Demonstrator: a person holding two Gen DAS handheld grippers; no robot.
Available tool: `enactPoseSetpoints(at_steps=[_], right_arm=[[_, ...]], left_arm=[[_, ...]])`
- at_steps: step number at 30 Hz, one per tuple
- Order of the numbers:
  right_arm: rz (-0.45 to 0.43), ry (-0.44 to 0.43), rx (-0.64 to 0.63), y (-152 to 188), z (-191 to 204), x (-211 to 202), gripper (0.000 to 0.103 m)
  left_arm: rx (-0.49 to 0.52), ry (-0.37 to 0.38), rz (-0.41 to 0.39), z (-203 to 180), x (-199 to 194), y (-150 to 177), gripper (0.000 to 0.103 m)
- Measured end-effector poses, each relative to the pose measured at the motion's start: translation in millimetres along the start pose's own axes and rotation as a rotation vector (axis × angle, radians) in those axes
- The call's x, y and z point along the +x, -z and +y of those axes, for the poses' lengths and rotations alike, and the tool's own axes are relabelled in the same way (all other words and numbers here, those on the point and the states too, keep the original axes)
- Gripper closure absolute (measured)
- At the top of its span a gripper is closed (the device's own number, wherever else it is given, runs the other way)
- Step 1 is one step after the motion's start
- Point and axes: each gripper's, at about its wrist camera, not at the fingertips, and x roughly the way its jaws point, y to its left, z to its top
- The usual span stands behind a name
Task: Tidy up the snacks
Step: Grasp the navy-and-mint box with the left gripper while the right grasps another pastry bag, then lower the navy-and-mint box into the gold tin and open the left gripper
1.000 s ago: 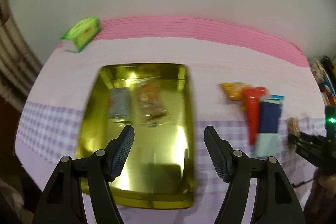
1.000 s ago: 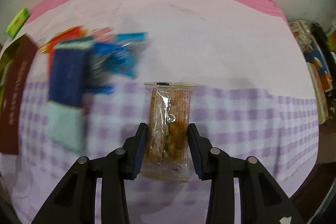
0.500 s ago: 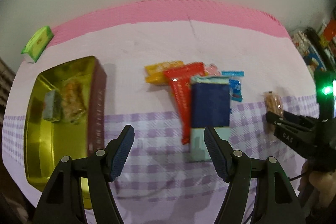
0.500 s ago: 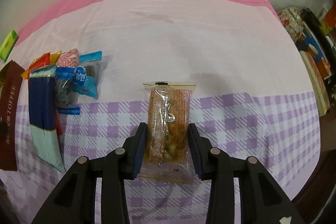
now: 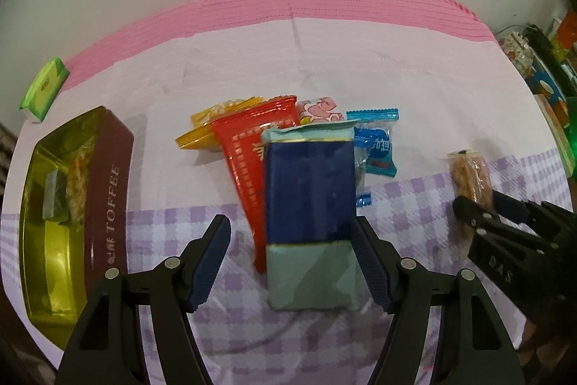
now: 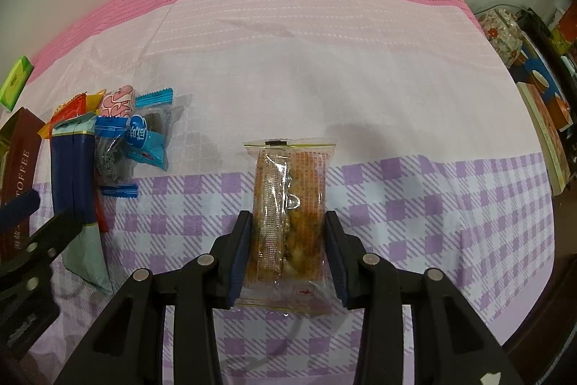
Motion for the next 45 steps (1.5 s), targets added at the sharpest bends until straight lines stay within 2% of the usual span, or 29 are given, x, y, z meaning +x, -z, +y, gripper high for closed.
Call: enactPoseSetpoints(at_steps=[4,9,10,12,17,29,40,45], right_arm=[[0.000,0.001,0.000,0.6,1.1,-0.2,0.064],[-0.002,-0.004,-0.001,0.0,-0.5,0.3,0.064],[-0.002,-0.004,-0.002,0.1,-0.5,0.3,0.064],[-0.003,-0.004,-0.001,0.1,-0.5,0.4,0.064],[-0.003,-0.004,-0.003,0.3,-0.4,0.6,0.064],[-0.003,-0.005,0.000,0.5,-0.3,0.4,0.064],[-0.005,-0.004,-0.003,1.1,-0.1,0.7,0.064],[-0.005,-0.004,-0.003,1.2,0.4,0.7,0.064]], left_arm=[[0.013,-0.023,-0.004,-7.0,5.8,-2.4,0.034],[0.001,-0.011,0.029,-1.4,17.2,-0.8,0.035],[-0.004,-0.010,0.033,0.5,17.9,-0.3,0.036],[-0.014,0.002,0.043,3.8,20.1,0.7,0.046],[-0.023,0.025,0.046,8.2,17.7,5.3,0.053],[-0.028,0.084,0.053,28.8,3.6,22.4,0.053],[-0.052,0.068,0.006,53.4,-26.1,7.7,0.053],[-0.076,0.031,-0.026,83.1,-42.7,-4.1,0.053]])
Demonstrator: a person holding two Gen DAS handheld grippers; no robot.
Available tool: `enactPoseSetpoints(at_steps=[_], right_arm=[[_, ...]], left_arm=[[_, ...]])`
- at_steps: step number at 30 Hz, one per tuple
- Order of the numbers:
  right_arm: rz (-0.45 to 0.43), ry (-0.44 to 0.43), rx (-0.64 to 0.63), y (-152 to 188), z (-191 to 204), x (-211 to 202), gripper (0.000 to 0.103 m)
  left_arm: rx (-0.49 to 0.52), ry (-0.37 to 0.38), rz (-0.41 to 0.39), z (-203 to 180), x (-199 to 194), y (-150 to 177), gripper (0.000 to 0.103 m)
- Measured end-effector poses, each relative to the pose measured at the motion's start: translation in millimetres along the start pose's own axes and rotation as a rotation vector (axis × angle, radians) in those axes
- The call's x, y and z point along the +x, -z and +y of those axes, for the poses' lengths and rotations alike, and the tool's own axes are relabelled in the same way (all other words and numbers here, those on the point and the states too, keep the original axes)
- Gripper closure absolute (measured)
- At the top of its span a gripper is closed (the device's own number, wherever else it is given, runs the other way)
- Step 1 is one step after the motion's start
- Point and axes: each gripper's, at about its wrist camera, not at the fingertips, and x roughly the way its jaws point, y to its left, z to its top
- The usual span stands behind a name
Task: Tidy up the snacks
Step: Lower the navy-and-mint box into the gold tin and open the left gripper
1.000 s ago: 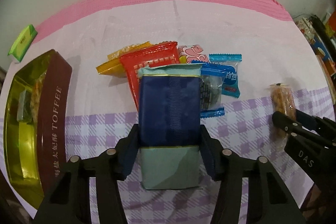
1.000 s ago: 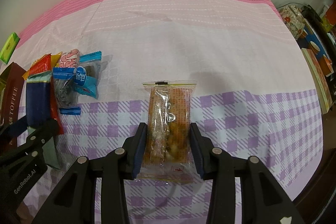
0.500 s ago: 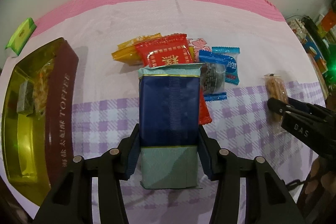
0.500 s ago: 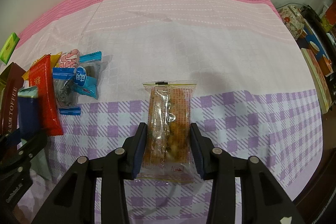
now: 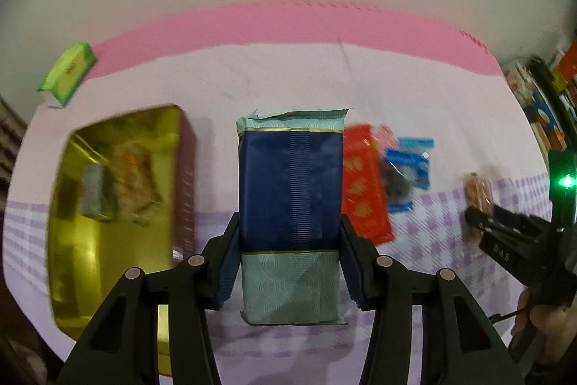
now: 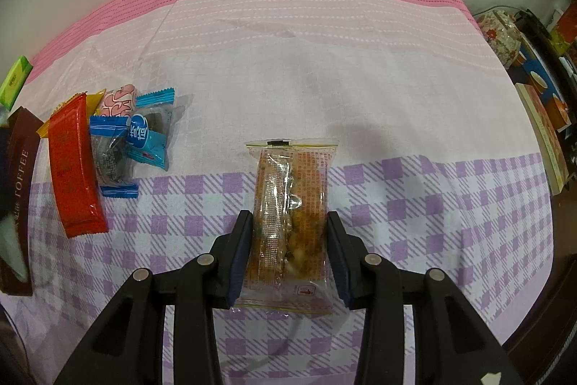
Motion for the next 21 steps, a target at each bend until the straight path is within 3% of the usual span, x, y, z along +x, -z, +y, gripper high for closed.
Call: enactPoseSetpoints(at_steps=[8,21], right_arm=[[0.000,0.003,-0.002,0.2,0.7,-0.9,0.065],[-0.004,0.010,-0.005,0.7,1.2,-0.8,0.065]], left_arm=[[-0.049,-0.103,-0.034,66.2,-24.0,-9.8,0.053],[-0.088,-0.231,0.071,148.4,-9.6,27.5,0.053]])
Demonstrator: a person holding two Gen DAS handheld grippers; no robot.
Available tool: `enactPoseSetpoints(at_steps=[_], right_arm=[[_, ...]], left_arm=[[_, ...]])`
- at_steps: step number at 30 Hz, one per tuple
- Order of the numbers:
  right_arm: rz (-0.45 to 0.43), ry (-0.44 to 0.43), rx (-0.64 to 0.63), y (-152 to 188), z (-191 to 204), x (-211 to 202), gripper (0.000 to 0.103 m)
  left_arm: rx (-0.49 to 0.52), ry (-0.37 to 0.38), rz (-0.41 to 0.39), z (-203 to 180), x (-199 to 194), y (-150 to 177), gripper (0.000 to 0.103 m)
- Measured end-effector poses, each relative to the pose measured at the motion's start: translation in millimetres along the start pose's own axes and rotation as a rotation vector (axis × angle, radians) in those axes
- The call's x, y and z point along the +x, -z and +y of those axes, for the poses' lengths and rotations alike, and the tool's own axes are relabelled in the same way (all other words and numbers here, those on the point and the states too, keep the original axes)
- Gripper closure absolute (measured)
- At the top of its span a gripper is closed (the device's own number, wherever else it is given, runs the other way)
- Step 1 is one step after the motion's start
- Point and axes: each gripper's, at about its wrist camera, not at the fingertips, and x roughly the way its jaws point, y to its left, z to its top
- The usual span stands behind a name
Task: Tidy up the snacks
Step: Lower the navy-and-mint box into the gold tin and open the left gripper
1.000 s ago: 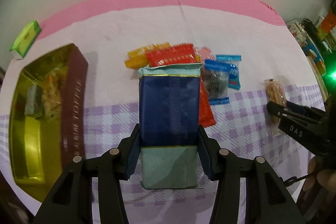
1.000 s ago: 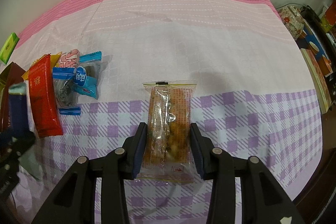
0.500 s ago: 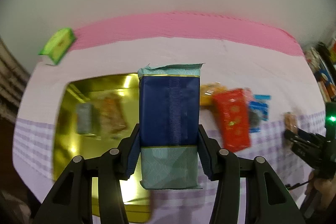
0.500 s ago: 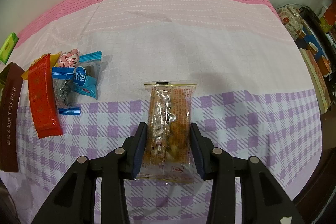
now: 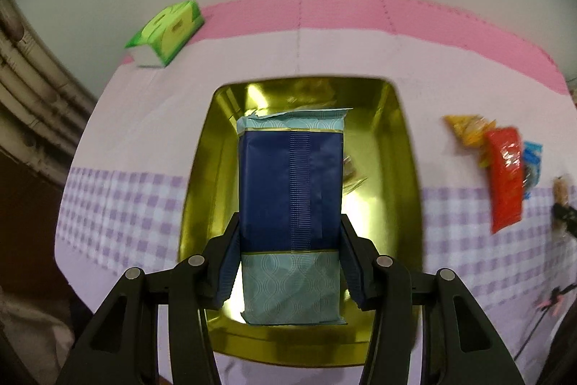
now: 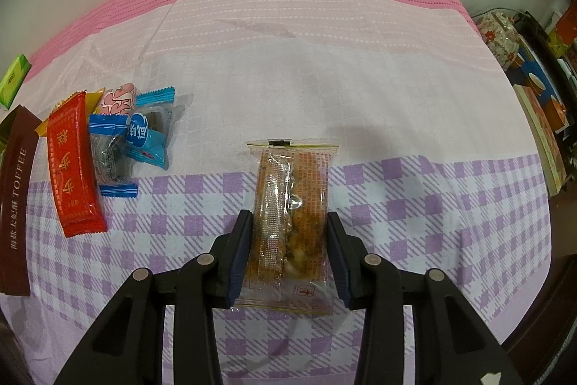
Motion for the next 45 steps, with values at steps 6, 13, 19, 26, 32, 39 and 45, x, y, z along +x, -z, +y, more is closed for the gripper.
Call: enactPoseSetpoints(at_steps=[6,13,19,26,32,39,45], right_arm=[[0.000,0.000,0.000,0.0,1.2,0.1,0.065],[-0.004,0.010,-0.001,0.9,2.2,-1.0,0.065],[-0.003,0.010,-0.002,0.4,3.3,-1.4,0.065],[0.001,0.005,0.008,1.2,0.6,-0.4,0.065],[0.005,0.005,0.010,0.9,1.1,0.5,0.065],[0.019,0.005,0.014,-1.4,0.7,1.1,0.064],[0.039,0.010,0.012,-5.2,0.7,3.0,0.064]], left_arm=[[0.028,-0.053,0.036,9.2,17.4,15.1,0.053],[0.044,-0.054,0.065,16.3,34.5,20.9,0.053],[0.040,-0.062,0.098,22.5,47.6,25.1,0.053],[0.016,-0.045,0.106,31.3,54.5,27.6,0.053],[0.012,-0.039,0.110,32.4,56.7,27.6,0.052],[0.011,-0.028,0.103,33.2,57.6,25.1,0.052],[-0.001,-0.003,0.090,34.8,55.9,25.5,0.051]])
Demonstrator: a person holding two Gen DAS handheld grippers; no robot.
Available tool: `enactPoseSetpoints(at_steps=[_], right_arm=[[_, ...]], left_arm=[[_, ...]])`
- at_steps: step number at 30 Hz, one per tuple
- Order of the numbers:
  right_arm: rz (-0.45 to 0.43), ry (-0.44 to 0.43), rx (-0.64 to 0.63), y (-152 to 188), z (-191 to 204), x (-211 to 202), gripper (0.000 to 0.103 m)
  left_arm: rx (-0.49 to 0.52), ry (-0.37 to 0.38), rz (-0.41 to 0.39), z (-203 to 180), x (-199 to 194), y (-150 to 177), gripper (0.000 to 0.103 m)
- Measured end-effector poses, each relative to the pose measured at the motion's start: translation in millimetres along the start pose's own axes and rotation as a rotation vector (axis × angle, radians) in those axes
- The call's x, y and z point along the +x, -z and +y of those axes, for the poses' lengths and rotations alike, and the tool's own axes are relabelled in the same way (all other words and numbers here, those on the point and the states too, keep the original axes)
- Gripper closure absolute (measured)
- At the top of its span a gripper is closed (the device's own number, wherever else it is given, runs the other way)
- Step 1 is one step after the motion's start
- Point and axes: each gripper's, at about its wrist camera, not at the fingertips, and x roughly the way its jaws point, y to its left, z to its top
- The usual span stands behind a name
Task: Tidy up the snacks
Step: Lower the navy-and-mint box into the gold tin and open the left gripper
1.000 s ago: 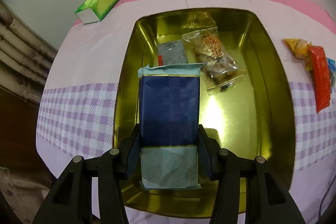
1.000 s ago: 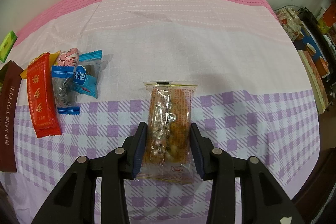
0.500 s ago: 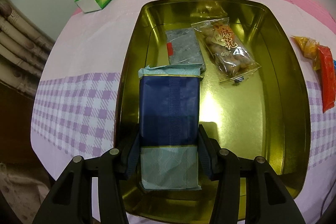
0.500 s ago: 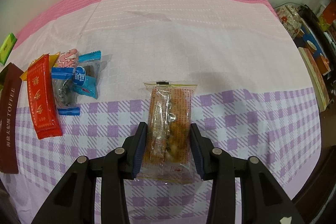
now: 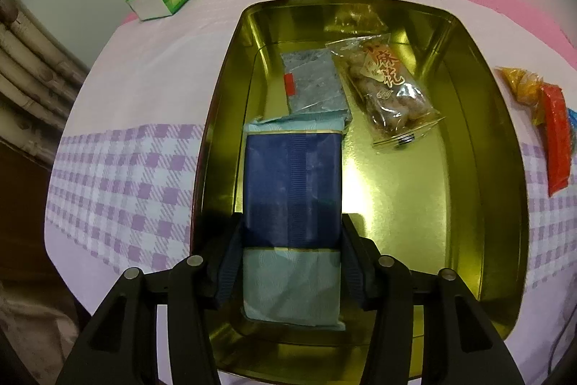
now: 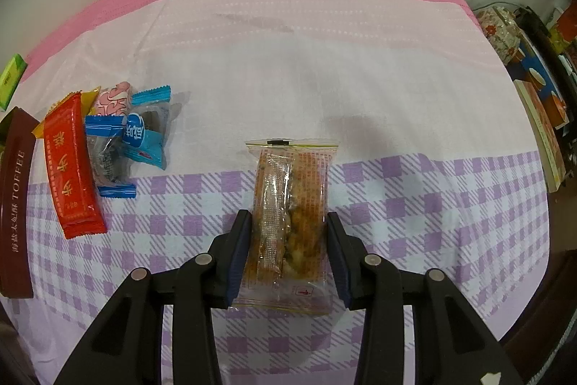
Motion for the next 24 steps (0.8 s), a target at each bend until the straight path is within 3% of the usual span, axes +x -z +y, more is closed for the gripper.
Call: enactPoseSetpoints(at_steps=[16,24], right_arm=[[-0.018,0.042,0.024,3.2,8.0,-3.6,0.068],[-0.096,0.068,0.031,-4.8,24.5,-33.5,0.068]], left_arm=[[-0.013,0.050,-0.100,4.8,-25.9,4.8,0.047],[-0.141,0.111,-0.185,32.8,-46.7,-1.1,0.041]])
